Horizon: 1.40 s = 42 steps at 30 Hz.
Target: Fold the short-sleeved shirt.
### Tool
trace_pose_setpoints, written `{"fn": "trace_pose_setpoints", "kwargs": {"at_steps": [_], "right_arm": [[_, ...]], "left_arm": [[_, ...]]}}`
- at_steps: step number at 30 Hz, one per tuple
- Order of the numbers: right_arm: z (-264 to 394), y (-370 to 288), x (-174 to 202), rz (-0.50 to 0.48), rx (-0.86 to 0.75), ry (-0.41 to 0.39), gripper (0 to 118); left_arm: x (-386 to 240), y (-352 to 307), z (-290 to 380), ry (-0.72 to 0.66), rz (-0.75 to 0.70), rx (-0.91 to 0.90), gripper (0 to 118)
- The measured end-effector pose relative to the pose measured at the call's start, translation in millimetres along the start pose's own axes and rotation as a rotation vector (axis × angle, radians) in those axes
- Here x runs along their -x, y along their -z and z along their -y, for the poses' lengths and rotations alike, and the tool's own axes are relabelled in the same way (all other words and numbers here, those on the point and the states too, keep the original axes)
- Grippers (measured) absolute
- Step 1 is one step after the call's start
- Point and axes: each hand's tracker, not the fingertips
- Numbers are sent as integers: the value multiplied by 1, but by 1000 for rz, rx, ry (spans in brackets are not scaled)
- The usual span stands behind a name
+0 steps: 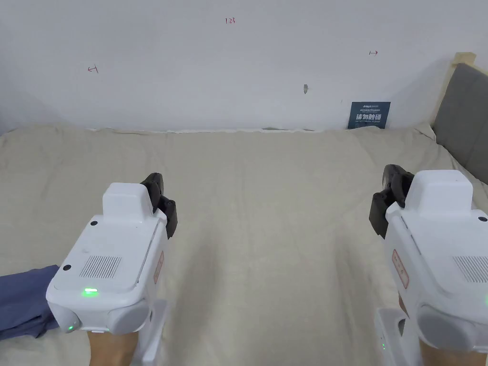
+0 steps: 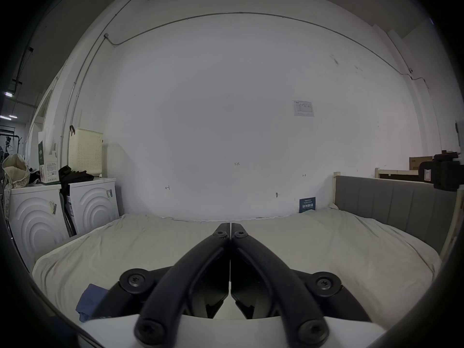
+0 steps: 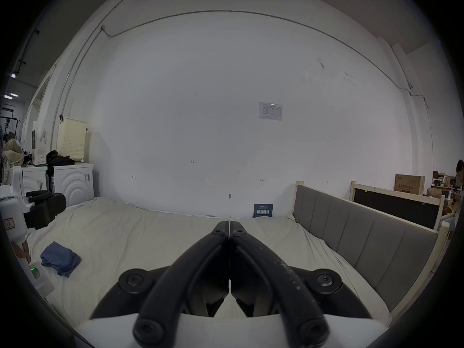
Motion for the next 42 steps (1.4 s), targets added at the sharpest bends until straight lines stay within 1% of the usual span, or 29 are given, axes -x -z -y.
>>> {"fn": "trace_pose_setpoints", "kwargs": {"at_steps": [20, 22, 23, 24, 25, 26, 27, 28, 29, 30, 31, 32, 33, 36, 42], "right_arm": [[2, 3, 5, -7, 5, -17, 2], [2, 4, 5, -4, 6, -17, 2], [2, 3, 6, -3, 7, -17, 8], [1, 2, 6, 0, 7, -19, 19], [1, 2, 6, -3, 7, -17, 35], [0, 2, 6, -5, 8, -16, 57], [1, 3, 4, -5, 9, -13, 73], [2, 4, 4, -5, 9, -8, 83], [2, 4, 3, -5, 8, -1, 94], [1, 5, 2, -7, 3, 9, 100], [2, 5, 1, -10, -1, 14, 105], [2, 6, 1, -6, -3, 17, 114], [2, 6, 1, 2, -3, 16, 118], [2, 6, 1, 24, -16, 3, 118], [2, 6, 0, 13, -11, 2, 118]], "left_arm": [[5, 0, 2, 0, -7, -2, 0], [4, 0, 2, 1, -9, -3, 2], [4, 0, 1, 1, -11, -4, 8], [4, -1, 1, -1, -12, -5, 17], [5, -1, 1, -6, -7, -3, 27], [5, -1, 1, -14, -6, -6, 45], [6, -1, 1, -21, -7, -9, 66], [7, -1, 0, -25, -6, -6, 86], [9, 1, -1, -31, 4, 2, 109], [10, 2, -1, -36, 10, 8, 118], [9, 1, -1, -39, 6, 5, 118], [9, -1, -1, -41, -4, -9, 118], [9, 1, -1, -34, -7, -18, 118], [9, 5, -3, -24, -21, -13, 118], [11, 2, -3, -34, -37, -21, 118]]}}
